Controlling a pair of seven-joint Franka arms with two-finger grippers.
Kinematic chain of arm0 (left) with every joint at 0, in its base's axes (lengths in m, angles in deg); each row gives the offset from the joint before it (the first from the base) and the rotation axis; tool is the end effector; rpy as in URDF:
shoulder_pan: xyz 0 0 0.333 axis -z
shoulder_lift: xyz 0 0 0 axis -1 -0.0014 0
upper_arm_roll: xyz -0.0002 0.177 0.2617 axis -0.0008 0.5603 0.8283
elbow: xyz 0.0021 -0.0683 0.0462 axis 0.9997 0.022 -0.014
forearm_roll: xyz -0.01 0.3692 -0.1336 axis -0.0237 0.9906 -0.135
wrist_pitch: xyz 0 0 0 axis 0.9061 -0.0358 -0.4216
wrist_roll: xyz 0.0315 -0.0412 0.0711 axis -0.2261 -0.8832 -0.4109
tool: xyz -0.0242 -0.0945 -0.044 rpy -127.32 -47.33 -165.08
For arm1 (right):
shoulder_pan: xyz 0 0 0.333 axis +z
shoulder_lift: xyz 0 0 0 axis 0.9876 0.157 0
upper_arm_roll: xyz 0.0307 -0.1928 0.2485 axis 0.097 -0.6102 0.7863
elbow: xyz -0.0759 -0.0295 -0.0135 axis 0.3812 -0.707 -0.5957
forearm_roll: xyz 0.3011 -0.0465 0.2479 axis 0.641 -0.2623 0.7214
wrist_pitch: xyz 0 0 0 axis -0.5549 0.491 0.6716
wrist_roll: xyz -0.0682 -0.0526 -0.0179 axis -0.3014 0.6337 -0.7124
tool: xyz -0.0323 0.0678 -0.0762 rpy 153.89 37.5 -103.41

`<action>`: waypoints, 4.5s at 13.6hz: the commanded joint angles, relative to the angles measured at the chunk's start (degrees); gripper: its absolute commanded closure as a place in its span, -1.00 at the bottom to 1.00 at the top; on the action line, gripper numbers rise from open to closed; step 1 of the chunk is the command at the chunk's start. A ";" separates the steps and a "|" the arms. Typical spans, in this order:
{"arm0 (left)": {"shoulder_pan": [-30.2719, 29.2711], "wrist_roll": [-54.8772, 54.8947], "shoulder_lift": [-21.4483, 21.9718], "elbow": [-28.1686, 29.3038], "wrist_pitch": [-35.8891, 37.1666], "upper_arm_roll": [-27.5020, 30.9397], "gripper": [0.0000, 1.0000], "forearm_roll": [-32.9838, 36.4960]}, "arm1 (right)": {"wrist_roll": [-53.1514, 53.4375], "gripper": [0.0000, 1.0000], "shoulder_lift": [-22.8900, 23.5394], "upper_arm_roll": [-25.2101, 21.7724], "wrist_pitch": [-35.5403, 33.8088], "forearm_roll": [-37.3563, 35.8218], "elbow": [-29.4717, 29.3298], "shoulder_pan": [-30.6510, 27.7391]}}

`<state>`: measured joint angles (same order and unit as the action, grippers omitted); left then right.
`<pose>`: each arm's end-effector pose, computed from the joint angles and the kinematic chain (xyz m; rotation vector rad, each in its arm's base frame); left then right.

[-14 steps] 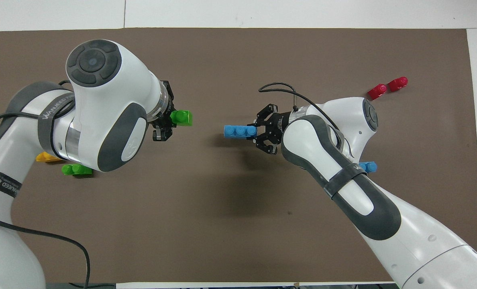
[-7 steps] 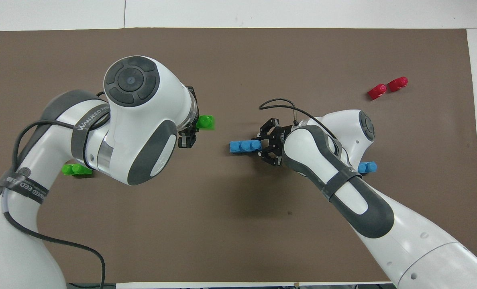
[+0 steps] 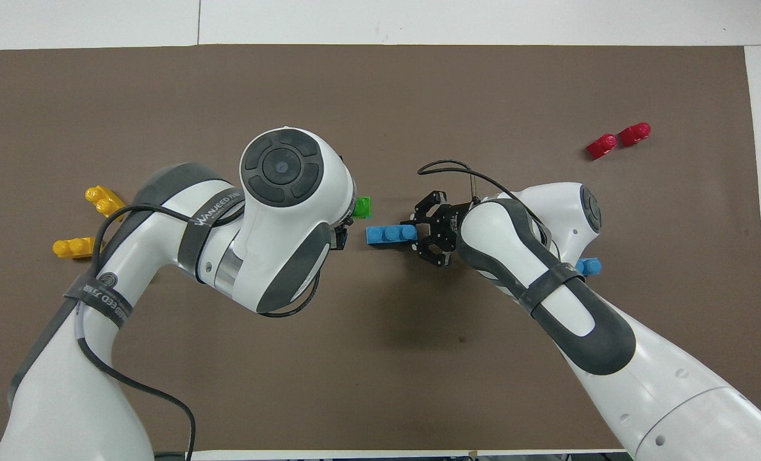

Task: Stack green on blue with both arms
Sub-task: 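Press the green brick onto the blue brick while the right gripper holds it, then open the left gripper and withdraw it from the green brick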

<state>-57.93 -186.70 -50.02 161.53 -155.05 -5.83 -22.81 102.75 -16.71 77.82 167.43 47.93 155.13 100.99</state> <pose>0.5257 -0.3806 0.4376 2.2240 2.0758 0.0326 0.5472 0.2396 0.2578 -1.8216 1.7336 0.6585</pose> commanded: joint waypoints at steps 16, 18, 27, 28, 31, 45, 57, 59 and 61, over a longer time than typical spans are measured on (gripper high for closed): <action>5.10 -9.01 -5.14 3.86 -6.85 0.80 1.00 6.79 | 3.64 1.00 1.40 0.22 6.22 2.87 0.95 2.74; 5.10 -9.27 -5.14 3.86 -7.11 0.80 1.00 7.23 | 3.55 1.00 1.40 0.22 6.22 2.87 0.95 2.74; 5.89 -9.98 -5.76 7.72 -9.93 0.89 1.00 8.37 | 3.46 1.00 1.48 0.22 6.92 2.87 1.03 2.74; 5.89 -10.15 -5.67 7.72 -9.49 0.80 1.00 8.37 | 3.46 1.00 1.48 0.22 6.92 2.87 1.03 2.74; 6.59 -11.38 -5.58 7.72 -8.96 0.80 1.00 8.37 | 3.29 1.00 1.48 0.22 6.92 2.87 1.03 2.74; 2.65 -3.31 2.58 7.81 -1.76 0.80 -1.00 9.87 | 3.99 -0.99 1.05 0.04 7.10 2.35 -0.37 3.44; -11.49 29.09 11.20 7.37 3.61 0.80 -1.00 5.92 | 0.49 -1.00 -2.91 -0.22 -3.08 -28.70 -5.98 -8.67; -15.45 38.05 12.51 7.37 3.87 0.80 -1.00 3.99 | -6.51 -1.00 -3.35 -0.14 -7.38 -37.52 -8.71 -11.66; -19.75 48.33 14.09 7.37 4.31 0.89 -1.00 1.18 | -18.01 -1.00 -4.75 -0.22 -11.25 -42.72 -10.47 -14.47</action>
<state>-74.15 -146.89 -38.96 167.56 -152.09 -4.51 -18.82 93.89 -20.14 77.05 159.68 9.72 146.38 89.15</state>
